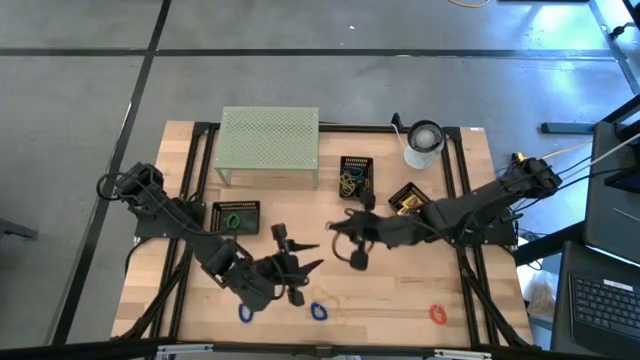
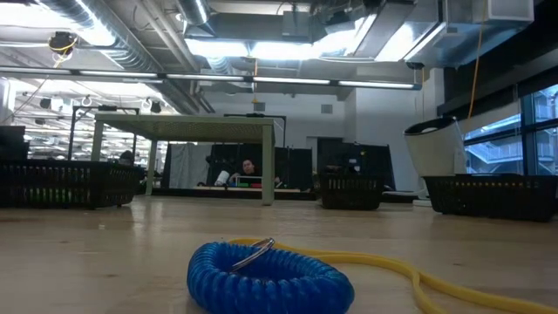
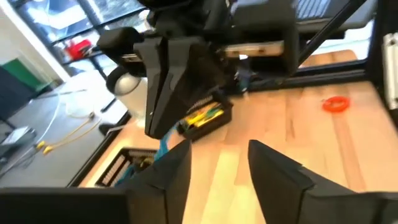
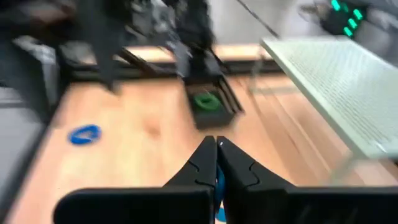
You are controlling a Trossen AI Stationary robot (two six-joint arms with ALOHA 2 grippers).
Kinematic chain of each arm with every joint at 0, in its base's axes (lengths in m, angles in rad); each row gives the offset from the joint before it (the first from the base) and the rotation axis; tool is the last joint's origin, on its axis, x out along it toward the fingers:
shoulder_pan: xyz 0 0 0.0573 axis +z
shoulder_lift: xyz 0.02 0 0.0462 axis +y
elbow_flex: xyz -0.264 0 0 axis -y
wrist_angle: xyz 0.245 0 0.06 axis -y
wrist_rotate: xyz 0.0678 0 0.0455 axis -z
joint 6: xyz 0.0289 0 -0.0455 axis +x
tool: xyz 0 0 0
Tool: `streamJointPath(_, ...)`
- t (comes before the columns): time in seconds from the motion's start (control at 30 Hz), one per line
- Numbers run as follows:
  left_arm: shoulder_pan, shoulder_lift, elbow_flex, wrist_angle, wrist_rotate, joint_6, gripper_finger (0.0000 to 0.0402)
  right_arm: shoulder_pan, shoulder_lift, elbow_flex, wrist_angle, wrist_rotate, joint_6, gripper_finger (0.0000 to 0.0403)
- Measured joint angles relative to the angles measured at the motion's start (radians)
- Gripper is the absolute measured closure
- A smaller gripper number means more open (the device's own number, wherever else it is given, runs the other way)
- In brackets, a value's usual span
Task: Pick & Place Office Desk Supplies
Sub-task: Put the blue rubber band into the top black bin
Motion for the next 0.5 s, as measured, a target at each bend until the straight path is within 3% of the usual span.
streamJointPath(0.17, 0.005, 0.0, 0.0, -0.084, -0.004, -0.092, 0.0228, -0.108, -0.003, 0.0, -0.145, 0.0, 0.087, 0.0402)
streamJointPath(0.5, 0.005, 0.0, 0.0, -0.134, 0.025, -0.177, 0.0236, -0.359, 0.04, -0.001, -0.41, 0.023, 0.229, 0.0397)
